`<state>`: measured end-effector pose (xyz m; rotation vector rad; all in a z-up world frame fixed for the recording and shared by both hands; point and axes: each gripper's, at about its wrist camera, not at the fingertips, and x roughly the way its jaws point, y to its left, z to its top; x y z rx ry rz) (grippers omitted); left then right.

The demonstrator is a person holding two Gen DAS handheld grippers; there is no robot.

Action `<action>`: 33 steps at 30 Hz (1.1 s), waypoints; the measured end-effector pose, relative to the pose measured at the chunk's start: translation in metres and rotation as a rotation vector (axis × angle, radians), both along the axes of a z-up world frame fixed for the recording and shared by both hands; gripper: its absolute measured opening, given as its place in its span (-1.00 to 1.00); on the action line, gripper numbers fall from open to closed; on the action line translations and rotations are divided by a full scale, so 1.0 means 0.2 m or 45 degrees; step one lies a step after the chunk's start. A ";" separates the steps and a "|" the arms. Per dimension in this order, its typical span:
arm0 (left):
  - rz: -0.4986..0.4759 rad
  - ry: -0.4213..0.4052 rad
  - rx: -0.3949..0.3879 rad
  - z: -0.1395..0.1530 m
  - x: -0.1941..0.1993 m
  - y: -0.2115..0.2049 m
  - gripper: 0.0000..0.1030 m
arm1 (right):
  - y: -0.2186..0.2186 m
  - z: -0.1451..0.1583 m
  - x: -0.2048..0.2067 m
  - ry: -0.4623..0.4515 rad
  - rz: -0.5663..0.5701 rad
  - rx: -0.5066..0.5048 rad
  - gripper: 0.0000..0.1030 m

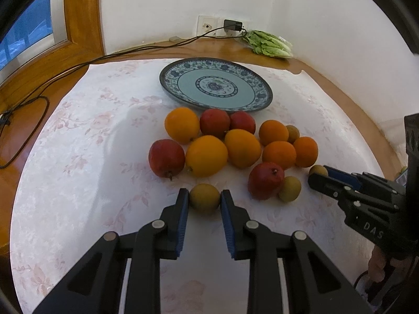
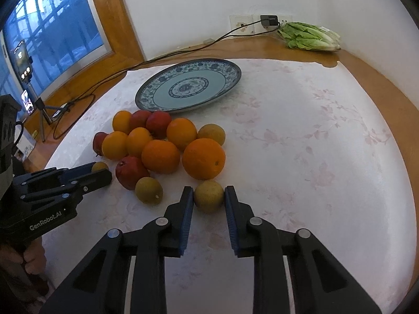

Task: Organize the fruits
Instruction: 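Close the left tool on a small brown pear while the right tool grasps another pear, then carry both held pears over the blue-and-white plate with both tools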

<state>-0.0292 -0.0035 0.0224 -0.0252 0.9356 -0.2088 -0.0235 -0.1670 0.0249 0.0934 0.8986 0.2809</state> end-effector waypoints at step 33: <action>-0.050 -0.092 -0.034 0.27 0.10 -0.01 -0.50 | 0.06 0.25 0.01 -0.081 0.087 0.051 -0.51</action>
